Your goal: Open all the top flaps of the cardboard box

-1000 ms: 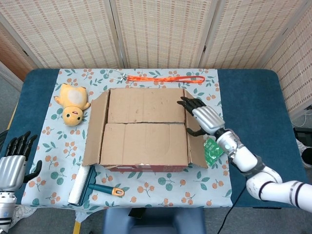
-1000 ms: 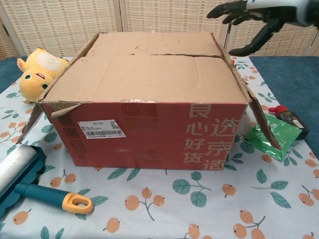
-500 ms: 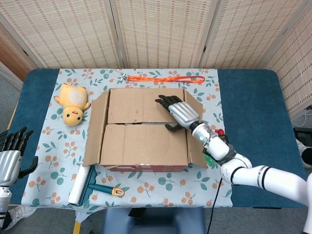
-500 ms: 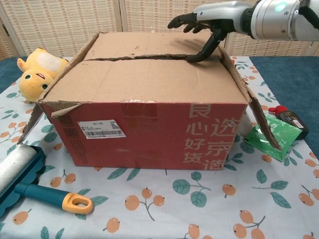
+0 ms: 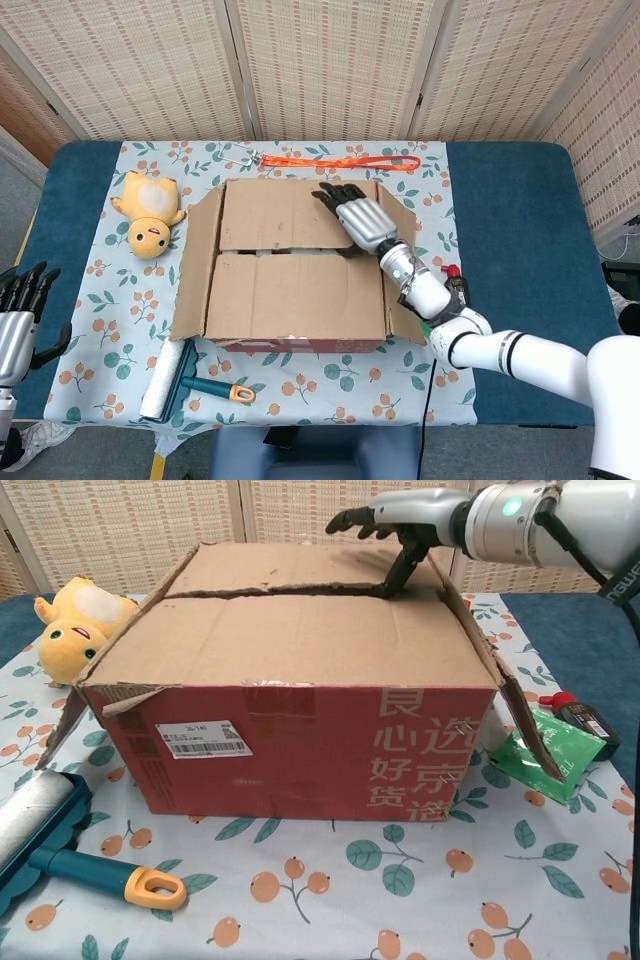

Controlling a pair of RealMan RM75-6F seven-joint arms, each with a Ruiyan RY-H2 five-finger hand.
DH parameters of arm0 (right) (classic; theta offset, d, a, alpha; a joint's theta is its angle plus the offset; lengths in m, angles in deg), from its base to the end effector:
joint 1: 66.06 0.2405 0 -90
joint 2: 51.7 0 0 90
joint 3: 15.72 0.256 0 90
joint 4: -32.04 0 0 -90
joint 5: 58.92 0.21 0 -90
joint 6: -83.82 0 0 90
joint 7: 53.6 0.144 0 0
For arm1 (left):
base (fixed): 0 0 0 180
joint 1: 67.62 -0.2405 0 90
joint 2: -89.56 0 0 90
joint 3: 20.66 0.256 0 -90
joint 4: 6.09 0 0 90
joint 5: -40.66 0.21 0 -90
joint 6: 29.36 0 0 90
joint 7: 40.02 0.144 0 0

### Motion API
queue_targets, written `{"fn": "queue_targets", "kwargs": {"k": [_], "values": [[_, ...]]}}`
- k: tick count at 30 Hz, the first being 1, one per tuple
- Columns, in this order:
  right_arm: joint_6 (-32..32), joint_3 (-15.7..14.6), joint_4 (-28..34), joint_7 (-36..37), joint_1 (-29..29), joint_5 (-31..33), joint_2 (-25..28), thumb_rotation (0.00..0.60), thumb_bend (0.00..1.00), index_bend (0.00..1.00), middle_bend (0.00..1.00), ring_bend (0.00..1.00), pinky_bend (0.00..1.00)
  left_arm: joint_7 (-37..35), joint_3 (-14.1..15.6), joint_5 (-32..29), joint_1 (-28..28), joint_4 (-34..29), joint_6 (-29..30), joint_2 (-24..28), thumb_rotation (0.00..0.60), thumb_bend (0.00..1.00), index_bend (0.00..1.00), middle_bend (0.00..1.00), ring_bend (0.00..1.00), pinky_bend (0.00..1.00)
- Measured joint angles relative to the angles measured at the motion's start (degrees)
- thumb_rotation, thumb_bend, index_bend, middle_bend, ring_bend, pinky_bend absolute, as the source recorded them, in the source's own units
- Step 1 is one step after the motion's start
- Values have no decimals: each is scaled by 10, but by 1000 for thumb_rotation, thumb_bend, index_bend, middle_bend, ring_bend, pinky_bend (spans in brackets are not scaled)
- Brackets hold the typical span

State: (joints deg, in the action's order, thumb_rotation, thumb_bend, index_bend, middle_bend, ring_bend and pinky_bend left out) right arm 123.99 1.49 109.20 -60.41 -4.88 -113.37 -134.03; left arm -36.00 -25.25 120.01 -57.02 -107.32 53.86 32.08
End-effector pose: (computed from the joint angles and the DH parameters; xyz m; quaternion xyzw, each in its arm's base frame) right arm -0.0574 -0.4383 0.0293 0.7398 -0.3915 0.4106 0.3618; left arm -0.2819 0.2138 0.1863 -0.5892 -0.3760 -0.3922 0.5980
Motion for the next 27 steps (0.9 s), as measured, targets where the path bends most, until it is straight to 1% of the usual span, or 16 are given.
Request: {"fn": "queue_targets", "kwargs": {"k": [5,10,13,16,19,22,25,27], "values": [[30,25,10,37,-12,-16,13,600,414,0,0,0,0,3,-3,0,-2,-8,1,4,600,509,0,0,0,0],[39,47,16,52,-14,-19,33,600,414,0,0,0,0,3,-5,1,-2,-10,-1,4,600,509,0,0,0,0],[36,53,-3,55,-7,-15,31,600,414,0,0,0,0,1,-9,0,0,-11,-5,7,600,509,0,0,0,0],[31,60,-42,59,5,-12,20,600,414,0,0,0,0,-2,-14,-4,4,-12,-12,12,600,509,0,0,0,0],[21,66,-103,64,22,-11,-1,600,414,0,0,0,0,-6,-19,-10,10,-9,-23,17,600,509,0,0,0,0],[5,69,-187,74,44,-12,-31,600,414,0,0,0,0,-9,-24,-20,16,-4,-35,22,600,509,0,0,0,0],[-21,72,-292,90,70,-16,-66,600,414,0,0,0,0,-12,-31,-35,23,3,-49,25,600,509,0,0,0,0],[-44,73,-373,107,90,-21,-93,600,414,0,0,0,0,-14,-36,-43,29,8,-58,28,600,509,0,0,0,0]]}}
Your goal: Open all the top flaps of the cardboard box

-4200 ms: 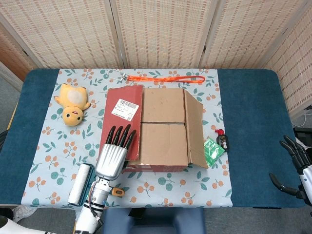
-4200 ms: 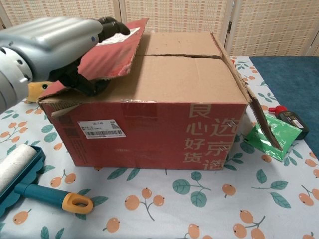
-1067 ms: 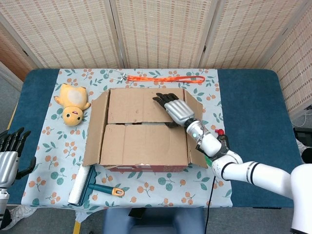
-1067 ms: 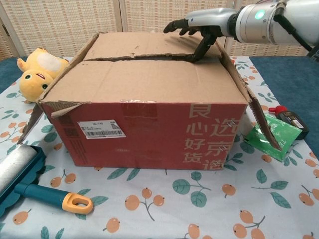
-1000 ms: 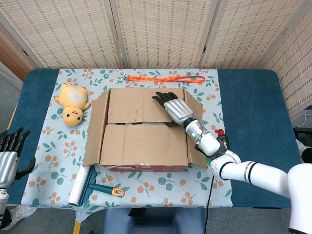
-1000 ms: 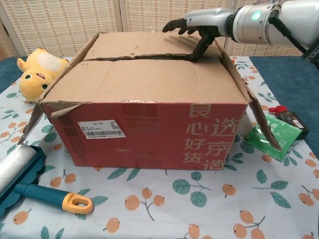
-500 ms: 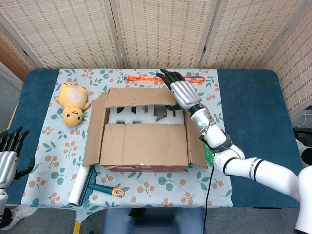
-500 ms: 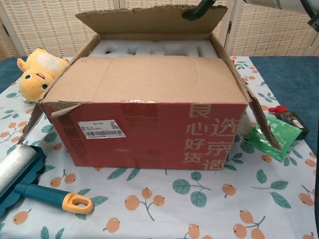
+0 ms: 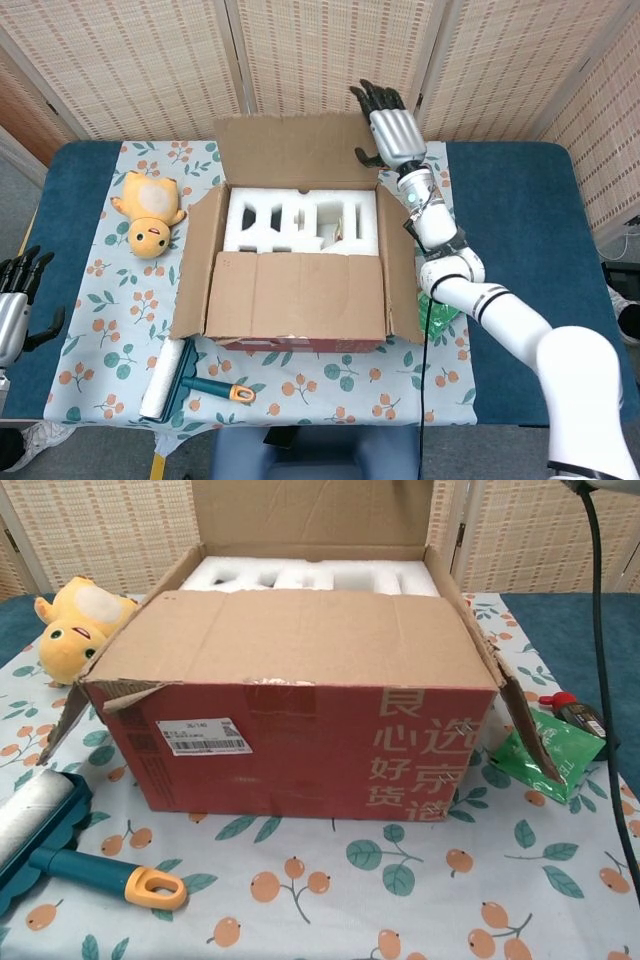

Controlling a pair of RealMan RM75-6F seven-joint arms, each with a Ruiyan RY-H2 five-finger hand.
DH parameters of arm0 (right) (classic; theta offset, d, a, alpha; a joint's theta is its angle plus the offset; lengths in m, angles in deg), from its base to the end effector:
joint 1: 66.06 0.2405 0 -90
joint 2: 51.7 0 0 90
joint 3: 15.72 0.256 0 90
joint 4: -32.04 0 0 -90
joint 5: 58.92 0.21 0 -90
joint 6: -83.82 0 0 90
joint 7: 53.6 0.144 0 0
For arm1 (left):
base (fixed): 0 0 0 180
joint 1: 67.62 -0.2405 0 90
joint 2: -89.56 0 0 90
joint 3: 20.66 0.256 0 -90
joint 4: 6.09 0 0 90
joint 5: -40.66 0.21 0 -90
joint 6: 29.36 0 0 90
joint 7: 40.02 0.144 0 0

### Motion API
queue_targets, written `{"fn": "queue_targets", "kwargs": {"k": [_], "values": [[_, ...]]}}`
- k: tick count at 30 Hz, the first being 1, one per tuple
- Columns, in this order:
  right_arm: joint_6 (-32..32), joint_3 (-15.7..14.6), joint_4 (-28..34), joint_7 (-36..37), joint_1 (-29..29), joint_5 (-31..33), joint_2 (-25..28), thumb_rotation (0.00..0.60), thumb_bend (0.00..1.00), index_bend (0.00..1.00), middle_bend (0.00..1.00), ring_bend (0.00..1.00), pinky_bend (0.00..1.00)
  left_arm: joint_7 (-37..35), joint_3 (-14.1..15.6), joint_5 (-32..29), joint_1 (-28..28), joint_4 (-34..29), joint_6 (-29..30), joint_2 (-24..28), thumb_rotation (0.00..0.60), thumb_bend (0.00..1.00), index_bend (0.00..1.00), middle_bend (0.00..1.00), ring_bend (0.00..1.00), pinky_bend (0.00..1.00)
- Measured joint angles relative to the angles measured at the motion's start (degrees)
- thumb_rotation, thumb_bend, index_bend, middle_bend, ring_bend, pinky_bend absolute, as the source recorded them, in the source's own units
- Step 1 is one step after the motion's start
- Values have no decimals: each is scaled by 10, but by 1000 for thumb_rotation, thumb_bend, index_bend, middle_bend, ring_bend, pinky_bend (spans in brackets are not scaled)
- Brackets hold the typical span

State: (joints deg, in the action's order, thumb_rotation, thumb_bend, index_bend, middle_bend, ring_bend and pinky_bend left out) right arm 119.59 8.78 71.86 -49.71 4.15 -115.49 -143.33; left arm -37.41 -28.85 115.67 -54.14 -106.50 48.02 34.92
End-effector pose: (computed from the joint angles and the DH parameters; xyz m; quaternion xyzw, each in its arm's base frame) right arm -0.0525 -0.5474 0.0964 0.6336 -0.3648 0.4745 0.4902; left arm -0.2824 0.2416 0.2029 -0.5883 -0.3794 -0.3817 0.6036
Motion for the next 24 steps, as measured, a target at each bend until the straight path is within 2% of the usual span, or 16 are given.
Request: {"fn": "queue_targets", "kwargs": {"k": [2,5,8,11,13,16,24], "values": [[-24,1,-79,28,20,-8,-27,600,414,0,0,0,0,-1,-3,-4,4,4,-6,2,600,509,0,0,0,0],[-54,0,-164,89,43,-26,-58,600,414,0,0,0,0,-2,-5,-8,7,11,-10,1,600,509,0,0,0,0],[-74,-3,-196,157,55,-48,-77,600,414,0,0,0,0,-3,-4,-10,6,15,-11,-3,600,509,0,0,0,0],[-85,-6,-187,218,53,-65,-77,600,414,0,0,0,0,2,-2,-7,5,14,-8,-4,600,509,0,0,0,0],[-87,-8,-160,241,46,-74,-67,600,415,0,0,0,0,4,-1,-4,3,11,-3,-4,600,509,0,0,0,0],[-85,-11,-84,268,27,-89,-34,600,414,0,0,0,0,8,1,-3,-1,4,3,-4,600,509,0,0,0,0],[-84,-9,230,330,-50,-100,122,600,414,0,0,0,0,23,1,-8,-1,-8,3,-12,600,509,0,0,0,0]]}}
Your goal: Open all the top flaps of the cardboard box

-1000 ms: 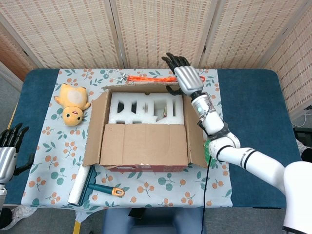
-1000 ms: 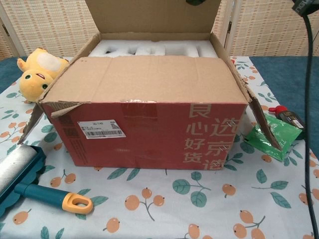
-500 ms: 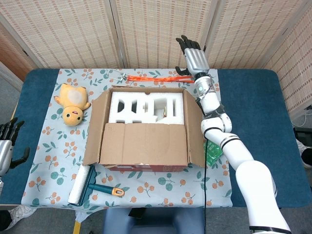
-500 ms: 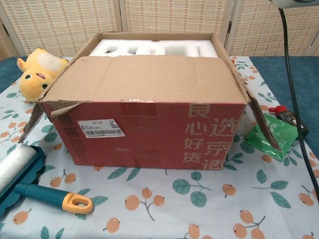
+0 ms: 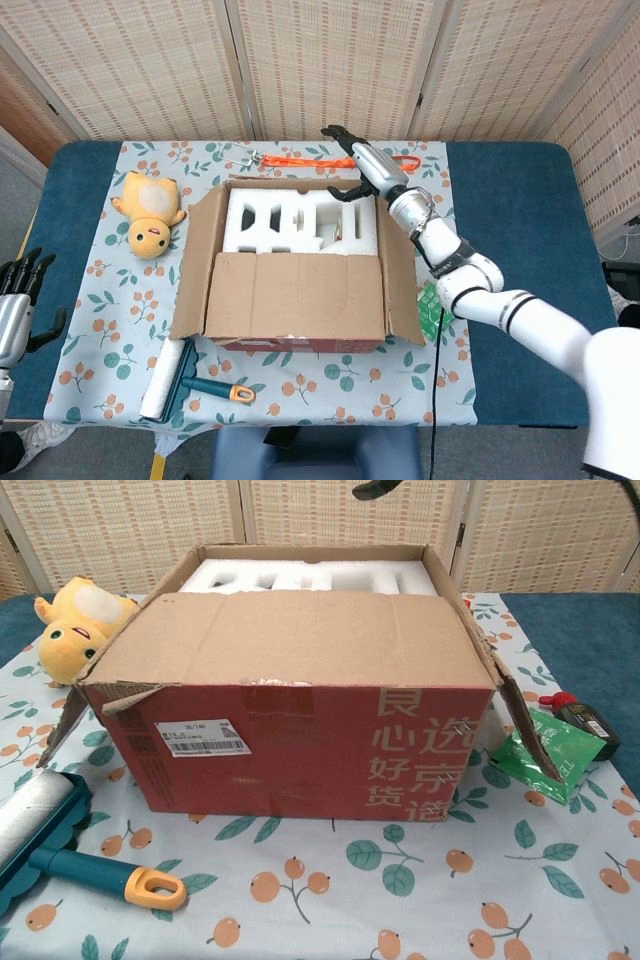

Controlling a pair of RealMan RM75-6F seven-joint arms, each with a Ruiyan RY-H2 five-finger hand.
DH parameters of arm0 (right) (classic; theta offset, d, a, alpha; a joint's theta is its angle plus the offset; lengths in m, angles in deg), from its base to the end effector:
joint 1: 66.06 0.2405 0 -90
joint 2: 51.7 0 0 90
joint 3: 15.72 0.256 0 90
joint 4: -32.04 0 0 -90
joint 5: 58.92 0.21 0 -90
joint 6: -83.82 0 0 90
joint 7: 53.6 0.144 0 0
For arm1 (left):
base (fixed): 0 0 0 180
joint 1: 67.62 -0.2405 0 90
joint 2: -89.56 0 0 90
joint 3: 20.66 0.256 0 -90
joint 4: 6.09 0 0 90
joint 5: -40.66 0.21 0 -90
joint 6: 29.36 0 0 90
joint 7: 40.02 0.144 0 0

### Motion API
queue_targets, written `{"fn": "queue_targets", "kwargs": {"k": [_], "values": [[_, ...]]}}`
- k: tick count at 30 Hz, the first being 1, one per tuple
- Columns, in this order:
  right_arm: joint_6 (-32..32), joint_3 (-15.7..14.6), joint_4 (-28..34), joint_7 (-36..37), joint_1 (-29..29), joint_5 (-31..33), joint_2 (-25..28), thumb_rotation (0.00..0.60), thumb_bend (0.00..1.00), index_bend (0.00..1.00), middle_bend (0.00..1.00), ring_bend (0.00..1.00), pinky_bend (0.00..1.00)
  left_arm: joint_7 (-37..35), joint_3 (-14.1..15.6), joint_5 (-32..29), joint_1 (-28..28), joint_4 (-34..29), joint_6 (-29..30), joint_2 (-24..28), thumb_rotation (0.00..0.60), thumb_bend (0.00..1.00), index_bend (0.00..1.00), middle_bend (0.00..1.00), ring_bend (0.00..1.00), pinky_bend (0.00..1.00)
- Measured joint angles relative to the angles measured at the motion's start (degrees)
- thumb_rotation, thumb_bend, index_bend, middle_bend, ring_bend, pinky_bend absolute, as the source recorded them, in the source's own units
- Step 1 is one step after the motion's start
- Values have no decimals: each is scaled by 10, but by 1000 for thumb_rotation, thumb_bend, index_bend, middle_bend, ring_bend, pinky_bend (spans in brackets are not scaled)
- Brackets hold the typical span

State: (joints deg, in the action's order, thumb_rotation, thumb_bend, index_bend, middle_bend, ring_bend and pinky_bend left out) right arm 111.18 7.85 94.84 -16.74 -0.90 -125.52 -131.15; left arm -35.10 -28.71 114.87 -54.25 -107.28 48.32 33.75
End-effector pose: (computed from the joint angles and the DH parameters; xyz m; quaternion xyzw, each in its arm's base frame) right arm -0.0424 -0.4988 0.0838 0.6230 -0.5434 0.4979 0.2621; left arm -0.2813 0.2397 0.1954 -0.5872 -0.3821 -0.3759 0.6066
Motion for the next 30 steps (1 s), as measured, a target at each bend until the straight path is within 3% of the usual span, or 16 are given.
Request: {"fn": "queue_targets", "kwargs": {"k": [4,9,12,18,30], "values": [[-9,8,137,44,-46,4,84,600,414,0,0,0,7,11,-2,-5,3,-3,-3,-4,600,509,0,0,0,0],[-32,23,236,119,-103,-1,163,600,414,0,0,0,163,25,-5,-15,6,-5,-4,-10,600,509,0,0,0,0],[-49,34,248,163,-117,-1,168,600,414,0,0,0,246,33,-5,-17,7,-6,-4,-13,600,509,0,0,0,0],[-103,60,240,253,-136,-21,143,600,414,0,0,0,280,43,-4,-20,7,-12,-2,-16,600,509,0,0,0,0],[-150,84,219,307,-149,-94,91,600,414,0,0,0,296,42,-3,-25,5,-11,-3,-13,600,509,0,0,0,0]]}}
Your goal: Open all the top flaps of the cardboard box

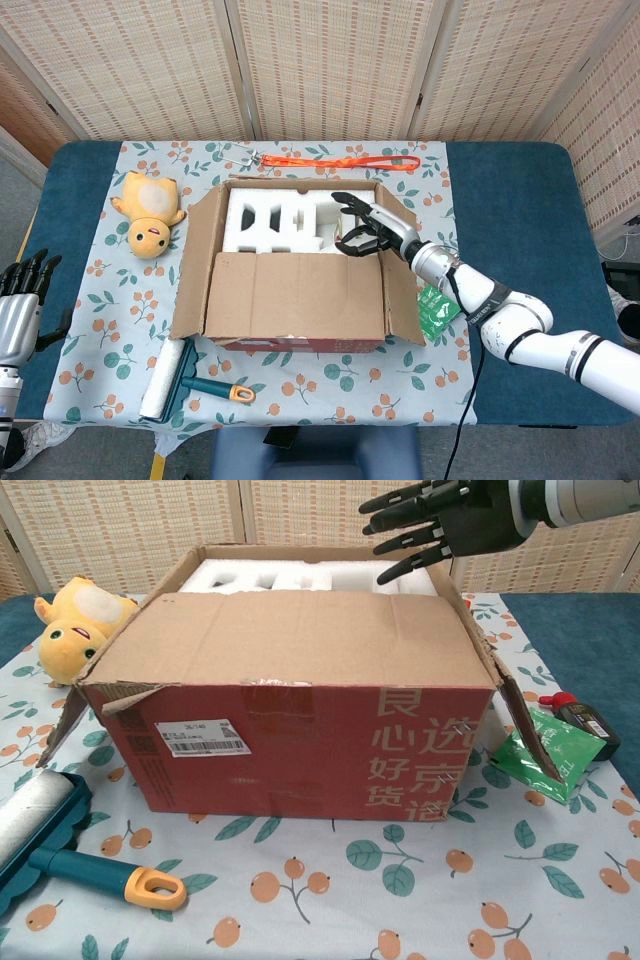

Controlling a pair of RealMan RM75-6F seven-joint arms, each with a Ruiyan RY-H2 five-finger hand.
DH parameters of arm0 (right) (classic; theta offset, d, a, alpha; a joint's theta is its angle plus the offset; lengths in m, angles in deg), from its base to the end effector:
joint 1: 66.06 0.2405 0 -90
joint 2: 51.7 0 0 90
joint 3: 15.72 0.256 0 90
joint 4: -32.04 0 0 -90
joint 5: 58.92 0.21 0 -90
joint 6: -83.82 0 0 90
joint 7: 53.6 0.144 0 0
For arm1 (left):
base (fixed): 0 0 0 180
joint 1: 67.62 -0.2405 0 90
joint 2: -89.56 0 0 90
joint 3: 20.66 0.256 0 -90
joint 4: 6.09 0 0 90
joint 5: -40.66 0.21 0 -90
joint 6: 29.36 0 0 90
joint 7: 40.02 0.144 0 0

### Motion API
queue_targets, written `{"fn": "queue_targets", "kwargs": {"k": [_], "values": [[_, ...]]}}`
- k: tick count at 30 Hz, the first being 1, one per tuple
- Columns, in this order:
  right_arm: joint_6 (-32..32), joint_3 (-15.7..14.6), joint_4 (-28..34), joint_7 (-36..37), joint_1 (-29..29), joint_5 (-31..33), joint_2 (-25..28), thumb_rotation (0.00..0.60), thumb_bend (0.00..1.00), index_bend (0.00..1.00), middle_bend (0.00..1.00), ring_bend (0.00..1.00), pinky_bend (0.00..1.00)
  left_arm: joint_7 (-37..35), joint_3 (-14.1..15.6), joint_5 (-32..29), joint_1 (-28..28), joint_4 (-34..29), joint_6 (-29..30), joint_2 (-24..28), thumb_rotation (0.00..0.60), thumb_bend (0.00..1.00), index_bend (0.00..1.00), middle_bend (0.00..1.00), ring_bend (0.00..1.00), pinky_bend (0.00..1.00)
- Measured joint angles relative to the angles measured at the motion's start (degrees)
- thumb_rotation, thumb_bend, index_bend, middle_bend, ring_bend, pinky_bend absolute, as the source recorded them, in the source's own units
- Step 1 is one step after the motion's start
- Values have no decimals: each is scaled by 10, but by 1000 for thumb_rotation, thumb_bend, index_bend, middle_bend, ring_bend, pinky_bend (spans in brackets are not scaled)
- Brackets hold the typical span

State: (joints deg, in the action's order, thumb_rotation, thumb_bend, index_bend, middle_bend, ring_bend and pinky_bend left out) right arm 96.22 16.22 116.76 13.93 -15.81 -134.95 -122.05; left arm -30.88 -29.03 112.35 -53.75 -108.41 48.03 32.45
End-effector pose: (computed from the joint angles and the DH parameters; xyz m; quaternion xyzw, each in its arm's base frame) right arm -0.0769 -0.4206 0.0764 0.4837 -0.7597 0.4273 0.0802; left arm -0.2794 0.2417 0.1875 -0.5857 -0.3840 -0.3604 0.6161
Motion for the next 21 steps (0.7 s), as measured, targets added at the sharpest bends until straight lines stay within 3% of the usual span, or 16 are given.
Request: {"fn": "queue_targets", "kwargs": {"k": [13,21], "values": [[-17,-1,38,17,-12,-28,2,600,414,0,0,0,296,-17,-1,0,1,10,-5,0,600,509,0,0,0,0],[-4,29,87,46,-36,-34,43,600,414,0,0,0,296,-33,-7,-1,-4,4,7,0,600,509,0,0,0,0]]}}
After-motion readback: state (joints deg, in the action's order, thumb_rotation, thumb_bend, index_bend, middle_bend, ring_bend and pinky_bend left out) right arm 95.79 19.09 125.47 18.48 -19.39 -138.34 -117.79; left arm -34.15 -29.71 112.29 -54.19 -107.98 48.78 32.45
